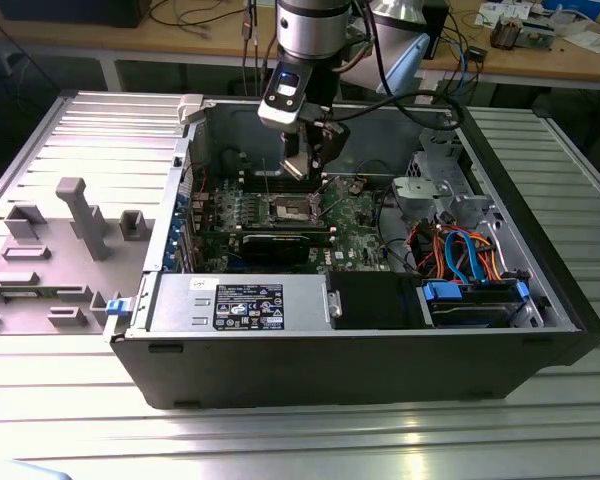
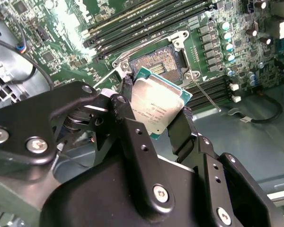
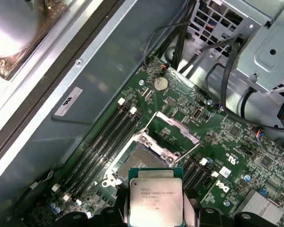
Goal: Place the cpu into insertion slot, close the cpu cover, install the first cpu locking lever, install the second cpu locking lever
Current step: 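Place the cpu into insertion slot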
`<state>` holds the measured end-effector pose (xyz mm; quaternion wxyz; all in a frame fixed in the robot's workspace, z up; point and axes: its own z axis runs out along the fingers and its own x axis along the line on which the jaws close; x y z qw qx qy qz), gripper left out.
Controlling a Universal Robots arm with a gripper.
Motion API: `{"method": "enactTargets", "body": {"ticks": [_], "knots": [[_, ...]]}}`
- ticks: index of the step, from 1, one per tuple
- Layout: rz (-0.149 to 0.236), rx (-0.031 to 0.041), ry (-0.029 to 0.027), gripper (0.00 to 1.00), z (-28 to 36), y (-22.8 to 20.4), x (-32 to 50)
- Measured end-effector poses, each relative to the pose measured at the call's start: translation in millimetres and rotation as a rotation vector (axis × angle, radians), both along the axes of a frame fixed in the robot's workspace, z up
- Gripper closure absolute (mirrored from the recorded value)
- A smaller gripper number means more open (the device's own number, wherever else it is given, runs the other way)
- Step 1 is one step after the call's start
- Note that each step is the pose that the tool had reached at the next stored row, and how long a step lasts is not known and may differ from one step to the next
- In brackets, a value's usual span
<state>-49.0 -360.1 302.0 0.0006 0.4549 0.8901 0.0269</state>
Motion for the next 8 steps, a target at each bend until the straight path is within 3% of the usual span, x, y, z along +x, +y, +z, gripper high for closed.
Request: {"method": "enactTargets", "body": {"ticks": [8], "knots": [[-0.115, -0.0005, 0.0001, 0.45, -7.2, 0.0, 0.0]]}}
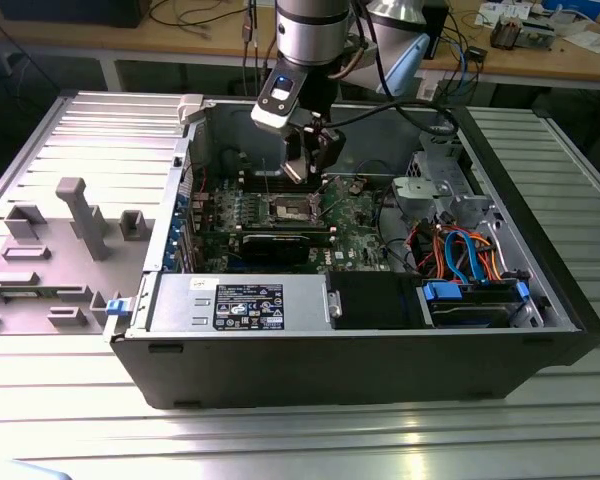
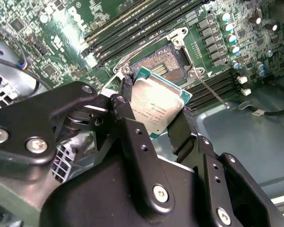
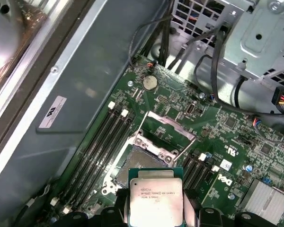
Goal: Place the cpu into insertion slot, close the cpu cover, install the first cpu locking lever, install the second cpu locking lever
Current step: 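Place the cpu into insertion slot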
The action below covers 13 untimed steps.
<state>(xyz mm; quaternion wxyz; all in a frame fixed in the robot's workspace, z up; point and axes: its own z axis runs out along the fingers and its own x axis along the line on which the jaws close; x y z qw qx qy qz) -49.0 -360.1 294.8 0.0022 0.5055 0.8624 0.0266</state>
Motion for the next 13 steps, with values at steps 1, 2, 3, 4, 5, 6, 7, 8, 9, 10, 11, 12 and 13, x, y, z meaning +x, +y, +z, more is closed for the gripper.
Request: {"method": "enactTargets", "body": {"ticks": [1, 2, 3, 4, 5, 6, 7, 8, 9, 10, 11, 12, 13], "knots": [[-0.010, -0.0003, 0.0001, 0.45, -0.4, 0.0, 0.0], [-0.026, -0.0002, -0.0001, 0.45, -1.1, 0.0, 0.0], [-0.047, -0.0004, 0.0000, 0.45, -2.1, 0.0, 0.0], [-0.067, -0.0005, 0.0000, 0.45, -3.1, 0.0, 0.0], [-0.079, -0.0004, -0.0001, 0.45, -3.7, 0.0, 0.0], [-0.091, -0.0005, 0.0000, 0.45, -4.5, 0.0, 0.0], [-0.102, -0.0006, 0.0000, 0.45, -5.4, 0.0, 0.0], [-0.116, -0.0006, 0.0003, 0.45, -6.5, 0.0, 0.0], [-0.126, -0.0006, 0.0007, 0.45, -7.2, 0.0, 0.0], [-0.129, -0.0008, 0.0009, 0.45, -7.2, 0.0, -0.1], [-0.129, -0.0009, 0.0009, 0.45, -7.2, -0.1, -0.1], [-0.129, -0.0008, 0.0009, 0.45, -7.3, 0.0, -0.1], [-0.129, -0.0006, 0.0008, 0.45, -7.4, 0.0, -0.1]]}}
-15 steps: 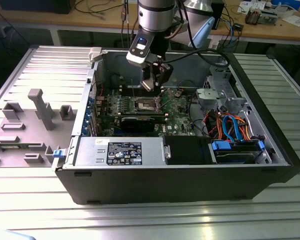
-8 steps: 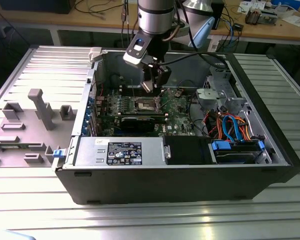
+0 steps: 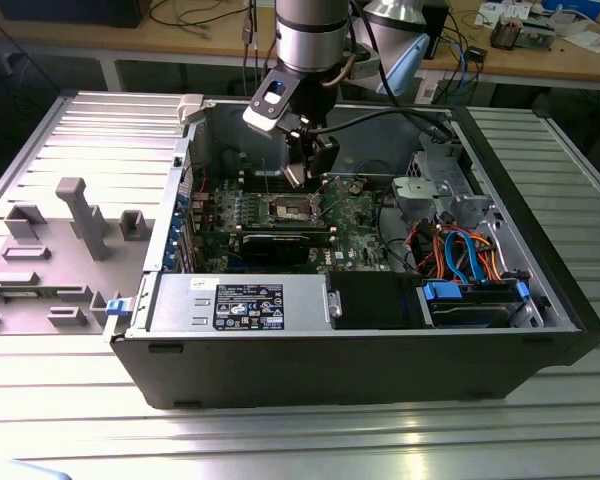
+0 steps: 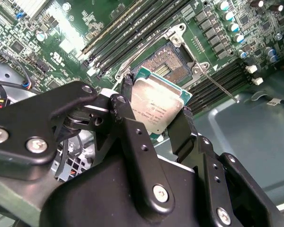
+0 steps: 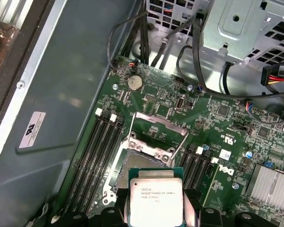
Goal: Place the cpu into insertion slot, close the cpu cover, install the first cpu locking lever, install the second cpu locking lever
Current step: 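Place the cpu into insertion slot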
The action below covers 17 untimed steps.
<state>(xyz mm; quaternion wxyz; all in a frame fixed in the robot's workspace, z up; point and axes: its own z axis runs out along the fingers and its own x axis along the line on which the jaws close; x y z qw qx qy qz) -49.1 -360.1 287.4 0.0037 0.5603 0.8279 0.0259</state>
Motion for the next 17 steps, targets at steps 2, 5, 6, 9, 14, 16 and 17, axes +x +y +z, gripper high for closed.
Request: {"method": "enactTargets", "body": {"ticks": [2, 5, 6, 9, 14, 16, 17], "knots": [[0.000, 0.0001, 0.0000, 0.45, 0.0, 0.0, 0.0], [-0.001, 0.0000, 0.0000, 0.45, 0.0, 0.0, -0.1], [-0.001, 0.0001, 0.0000, 0.45, 0.0, 0.0, -0.1], [-0.001, 0.0001, 0.0000, 0.45, 0.0, 0.0, -0.1], [-0.023, -0.0007, 0.0000, 0.45, -2.4, 0.0, -0.2], [-0.059, -0.0007, 0.0000, 0.45, -4.9, 0.0, -0.2], [-0.078, -0.0008, 0.0000, 0.45, -5.8, 0.0, -0.2]]}}
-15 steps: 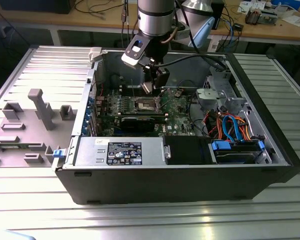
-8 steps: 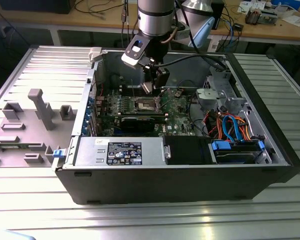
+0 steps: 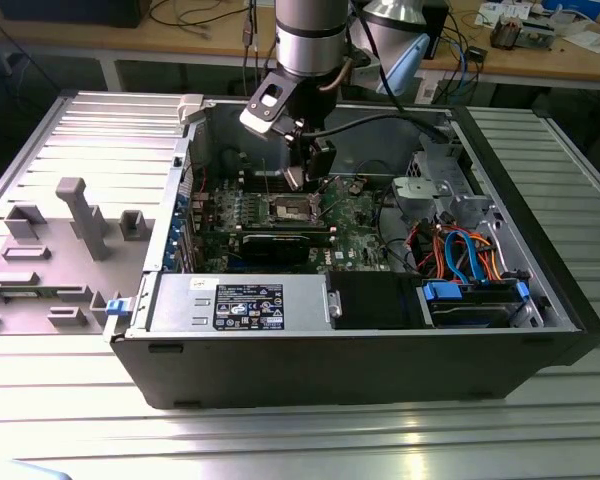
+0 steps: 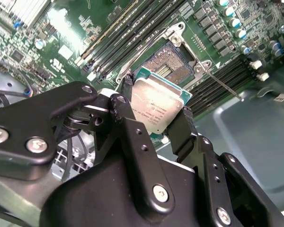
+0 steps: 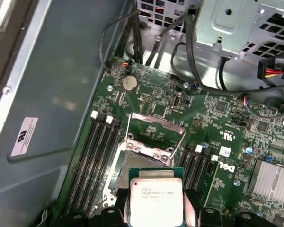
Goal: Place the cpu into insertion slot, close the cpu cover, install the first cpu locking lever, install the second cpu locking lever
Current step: 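Place the cpu into insertion slot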
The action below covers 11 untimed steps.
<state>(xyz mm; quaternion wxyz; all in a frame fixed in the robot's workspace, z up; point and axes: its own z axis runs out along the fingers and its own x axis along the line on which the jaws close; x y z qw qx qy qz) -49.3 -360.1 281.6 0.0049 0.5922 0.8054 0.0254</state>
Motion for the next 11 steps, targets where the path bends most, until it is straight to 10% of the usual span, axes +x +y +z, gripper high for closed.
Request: {"method": "enactTargets", "body": {"ticks": [9, 11], "knots": [[-0.049, 0.0006, 0.0034, 0.45, -4.4, 0.0, -2.3], [-0.054, -0.0117, 0.0033, 0.45, -4.8, 0.1, -2.3]]}}
